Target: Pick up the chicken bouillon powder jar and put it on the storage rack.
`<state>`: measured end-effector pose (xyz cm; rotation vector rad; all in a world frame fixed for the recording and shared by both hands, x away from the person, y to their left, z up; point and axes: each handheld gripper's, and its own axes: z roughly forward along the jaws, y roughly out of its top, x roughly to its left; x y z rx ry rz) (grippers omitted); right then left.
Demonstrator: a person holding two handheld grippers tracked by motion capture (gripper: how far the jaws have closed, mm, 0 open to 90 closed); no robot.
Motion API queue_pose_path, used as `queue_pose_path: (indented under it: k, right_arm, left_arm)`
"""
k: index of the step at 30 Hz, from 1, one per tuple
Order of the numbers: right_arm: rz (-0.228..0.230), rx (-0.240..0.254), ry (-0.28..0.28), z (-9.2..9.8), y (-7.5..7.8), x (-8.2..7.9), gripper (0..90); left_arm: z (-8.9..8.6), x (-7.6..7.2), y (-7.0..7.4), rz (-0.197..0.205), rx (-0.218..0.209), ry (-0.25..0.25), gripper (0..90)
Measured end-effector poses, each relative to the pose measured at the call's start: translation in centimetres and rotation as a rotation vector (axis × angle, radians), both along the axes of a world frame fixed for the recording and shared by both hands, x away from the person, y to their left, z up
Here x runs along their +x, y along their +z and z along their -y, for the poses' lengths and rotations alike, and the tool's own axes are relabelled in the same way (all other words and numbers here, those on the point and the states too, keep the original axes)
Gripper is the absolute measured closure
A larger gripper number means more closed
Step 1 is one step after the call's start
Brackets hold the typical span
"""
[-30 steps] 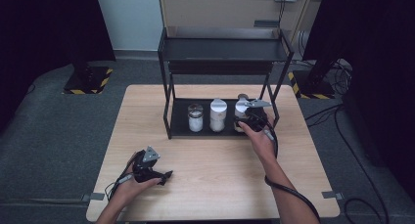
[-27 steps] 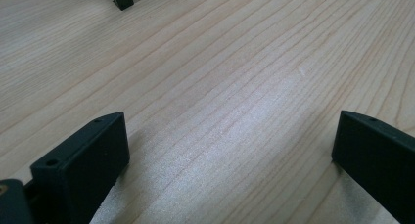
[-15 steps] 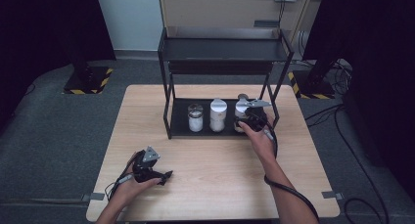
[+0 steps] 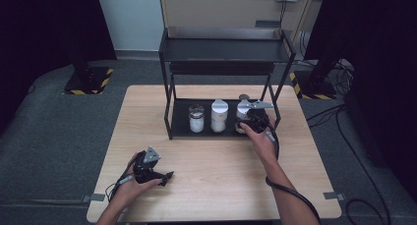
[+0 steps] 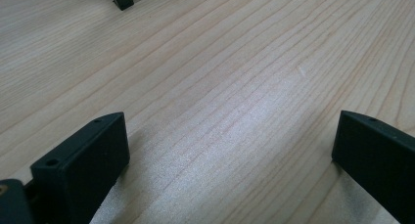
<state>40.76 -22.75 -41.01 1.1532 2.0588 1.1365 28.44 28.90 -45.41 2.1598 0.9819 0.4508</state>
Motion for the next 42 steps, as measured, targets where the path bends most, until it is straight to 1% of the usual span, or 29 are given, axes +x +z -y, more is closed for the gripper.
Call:
queue_pose_path:
  k: [5, 10, 30, 35, 38, 42]
  right_arm:
    - [0.007, 0.006, 0.0, 0.08, -0.22, -0.1, 31.1]
    - [0.0, 0.016, 0.0, 0.27, -0.25, 0.01, 31.0]
    - [0.004, 0.007, 0.004, 0.25, -0.4, 0.03, 27.5]
    - [-0.002, 0.009, 0.01, 0.2, -0.34, 0.13, 23.0]
    - [-0.009, 0.011, 0.015, 0.12, -0.31, 0.2, 17.8]
    - [-0.003, 0.003, 0.009, -0.04, -0.27, 0.07, 12.1]
  left_arm:
    - [0.0, 0.0, -0.01, 0.0, 0.0, 0.0, 0.0]
    - [0.0, 0.0, 0.0, 0.0, 0.0, 0.0, 0.0]
    - [0.0, 0.0, 0.0, 0.0, 0.0, 0.0, 0.0]
    - [0.0, 0.0, 0.0, 0.0, 0.0, 0.0, 0.0]
    - [0.0, 0.0, 0.0, 0.0, 0.0, 0.0, 0.0]
    - [0.0, 0.0, 0.0, 0.0, 0.0, 0.0, 0.0]
